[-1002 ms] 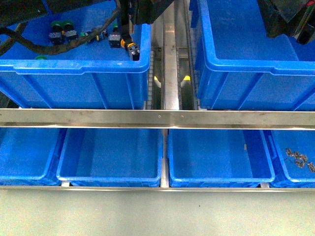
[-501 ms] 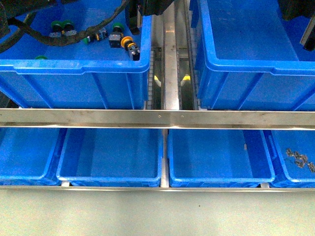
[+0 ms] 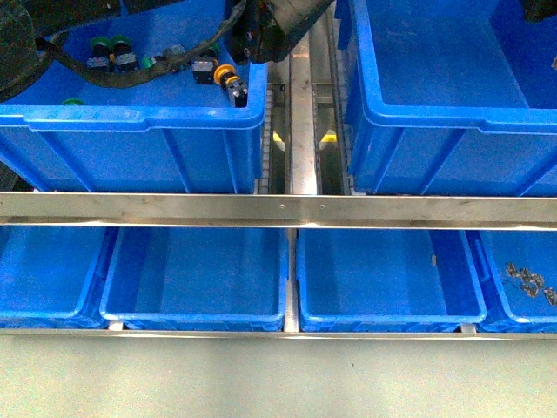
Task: Pick red and yellow buttons and place in box
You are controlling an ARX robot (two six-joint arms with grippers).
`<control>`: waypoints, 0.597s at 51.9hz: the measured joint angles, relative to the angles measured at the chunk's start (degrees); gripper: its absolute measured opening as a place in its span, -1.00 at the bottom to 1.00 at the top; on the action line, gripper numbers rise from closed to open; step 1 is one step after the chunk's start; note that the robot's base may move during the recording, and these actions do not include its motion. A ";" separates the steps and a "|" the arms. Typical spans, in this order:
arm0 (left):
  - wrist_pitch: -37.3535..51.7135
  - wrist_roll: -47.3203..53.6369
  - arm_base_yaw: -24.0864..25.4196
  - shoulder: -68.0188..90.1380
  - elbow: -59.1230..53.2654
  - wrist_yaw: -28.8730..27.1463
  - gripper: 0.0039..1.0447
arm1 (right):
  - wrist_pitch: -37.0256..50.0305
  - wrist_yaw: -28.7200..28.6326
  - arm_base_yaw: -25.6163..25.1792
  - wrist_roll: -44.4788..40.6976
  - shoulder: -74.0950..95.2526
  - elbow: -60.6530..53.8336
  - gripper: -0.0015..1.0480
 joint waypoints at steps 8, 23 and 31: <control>-3.67 4.87 1.86 -2.29 0.00 -2.27 0.84 | -0.85 0.63 -0.72 -0.39 0.00 -0.70 -0.32; -16.31 16.74 10.27 -12.92 -1.05 -14.23 0.85 | -4.79 6.03 -1.79 -5.29 -3.37 -2.05 -0.33; -21.68 25.33 13.40 -23.54 -5.92 -17.29 0.85 | -9.64 7.87 -2.08 -8.00 -8.17 -2.05 -0.33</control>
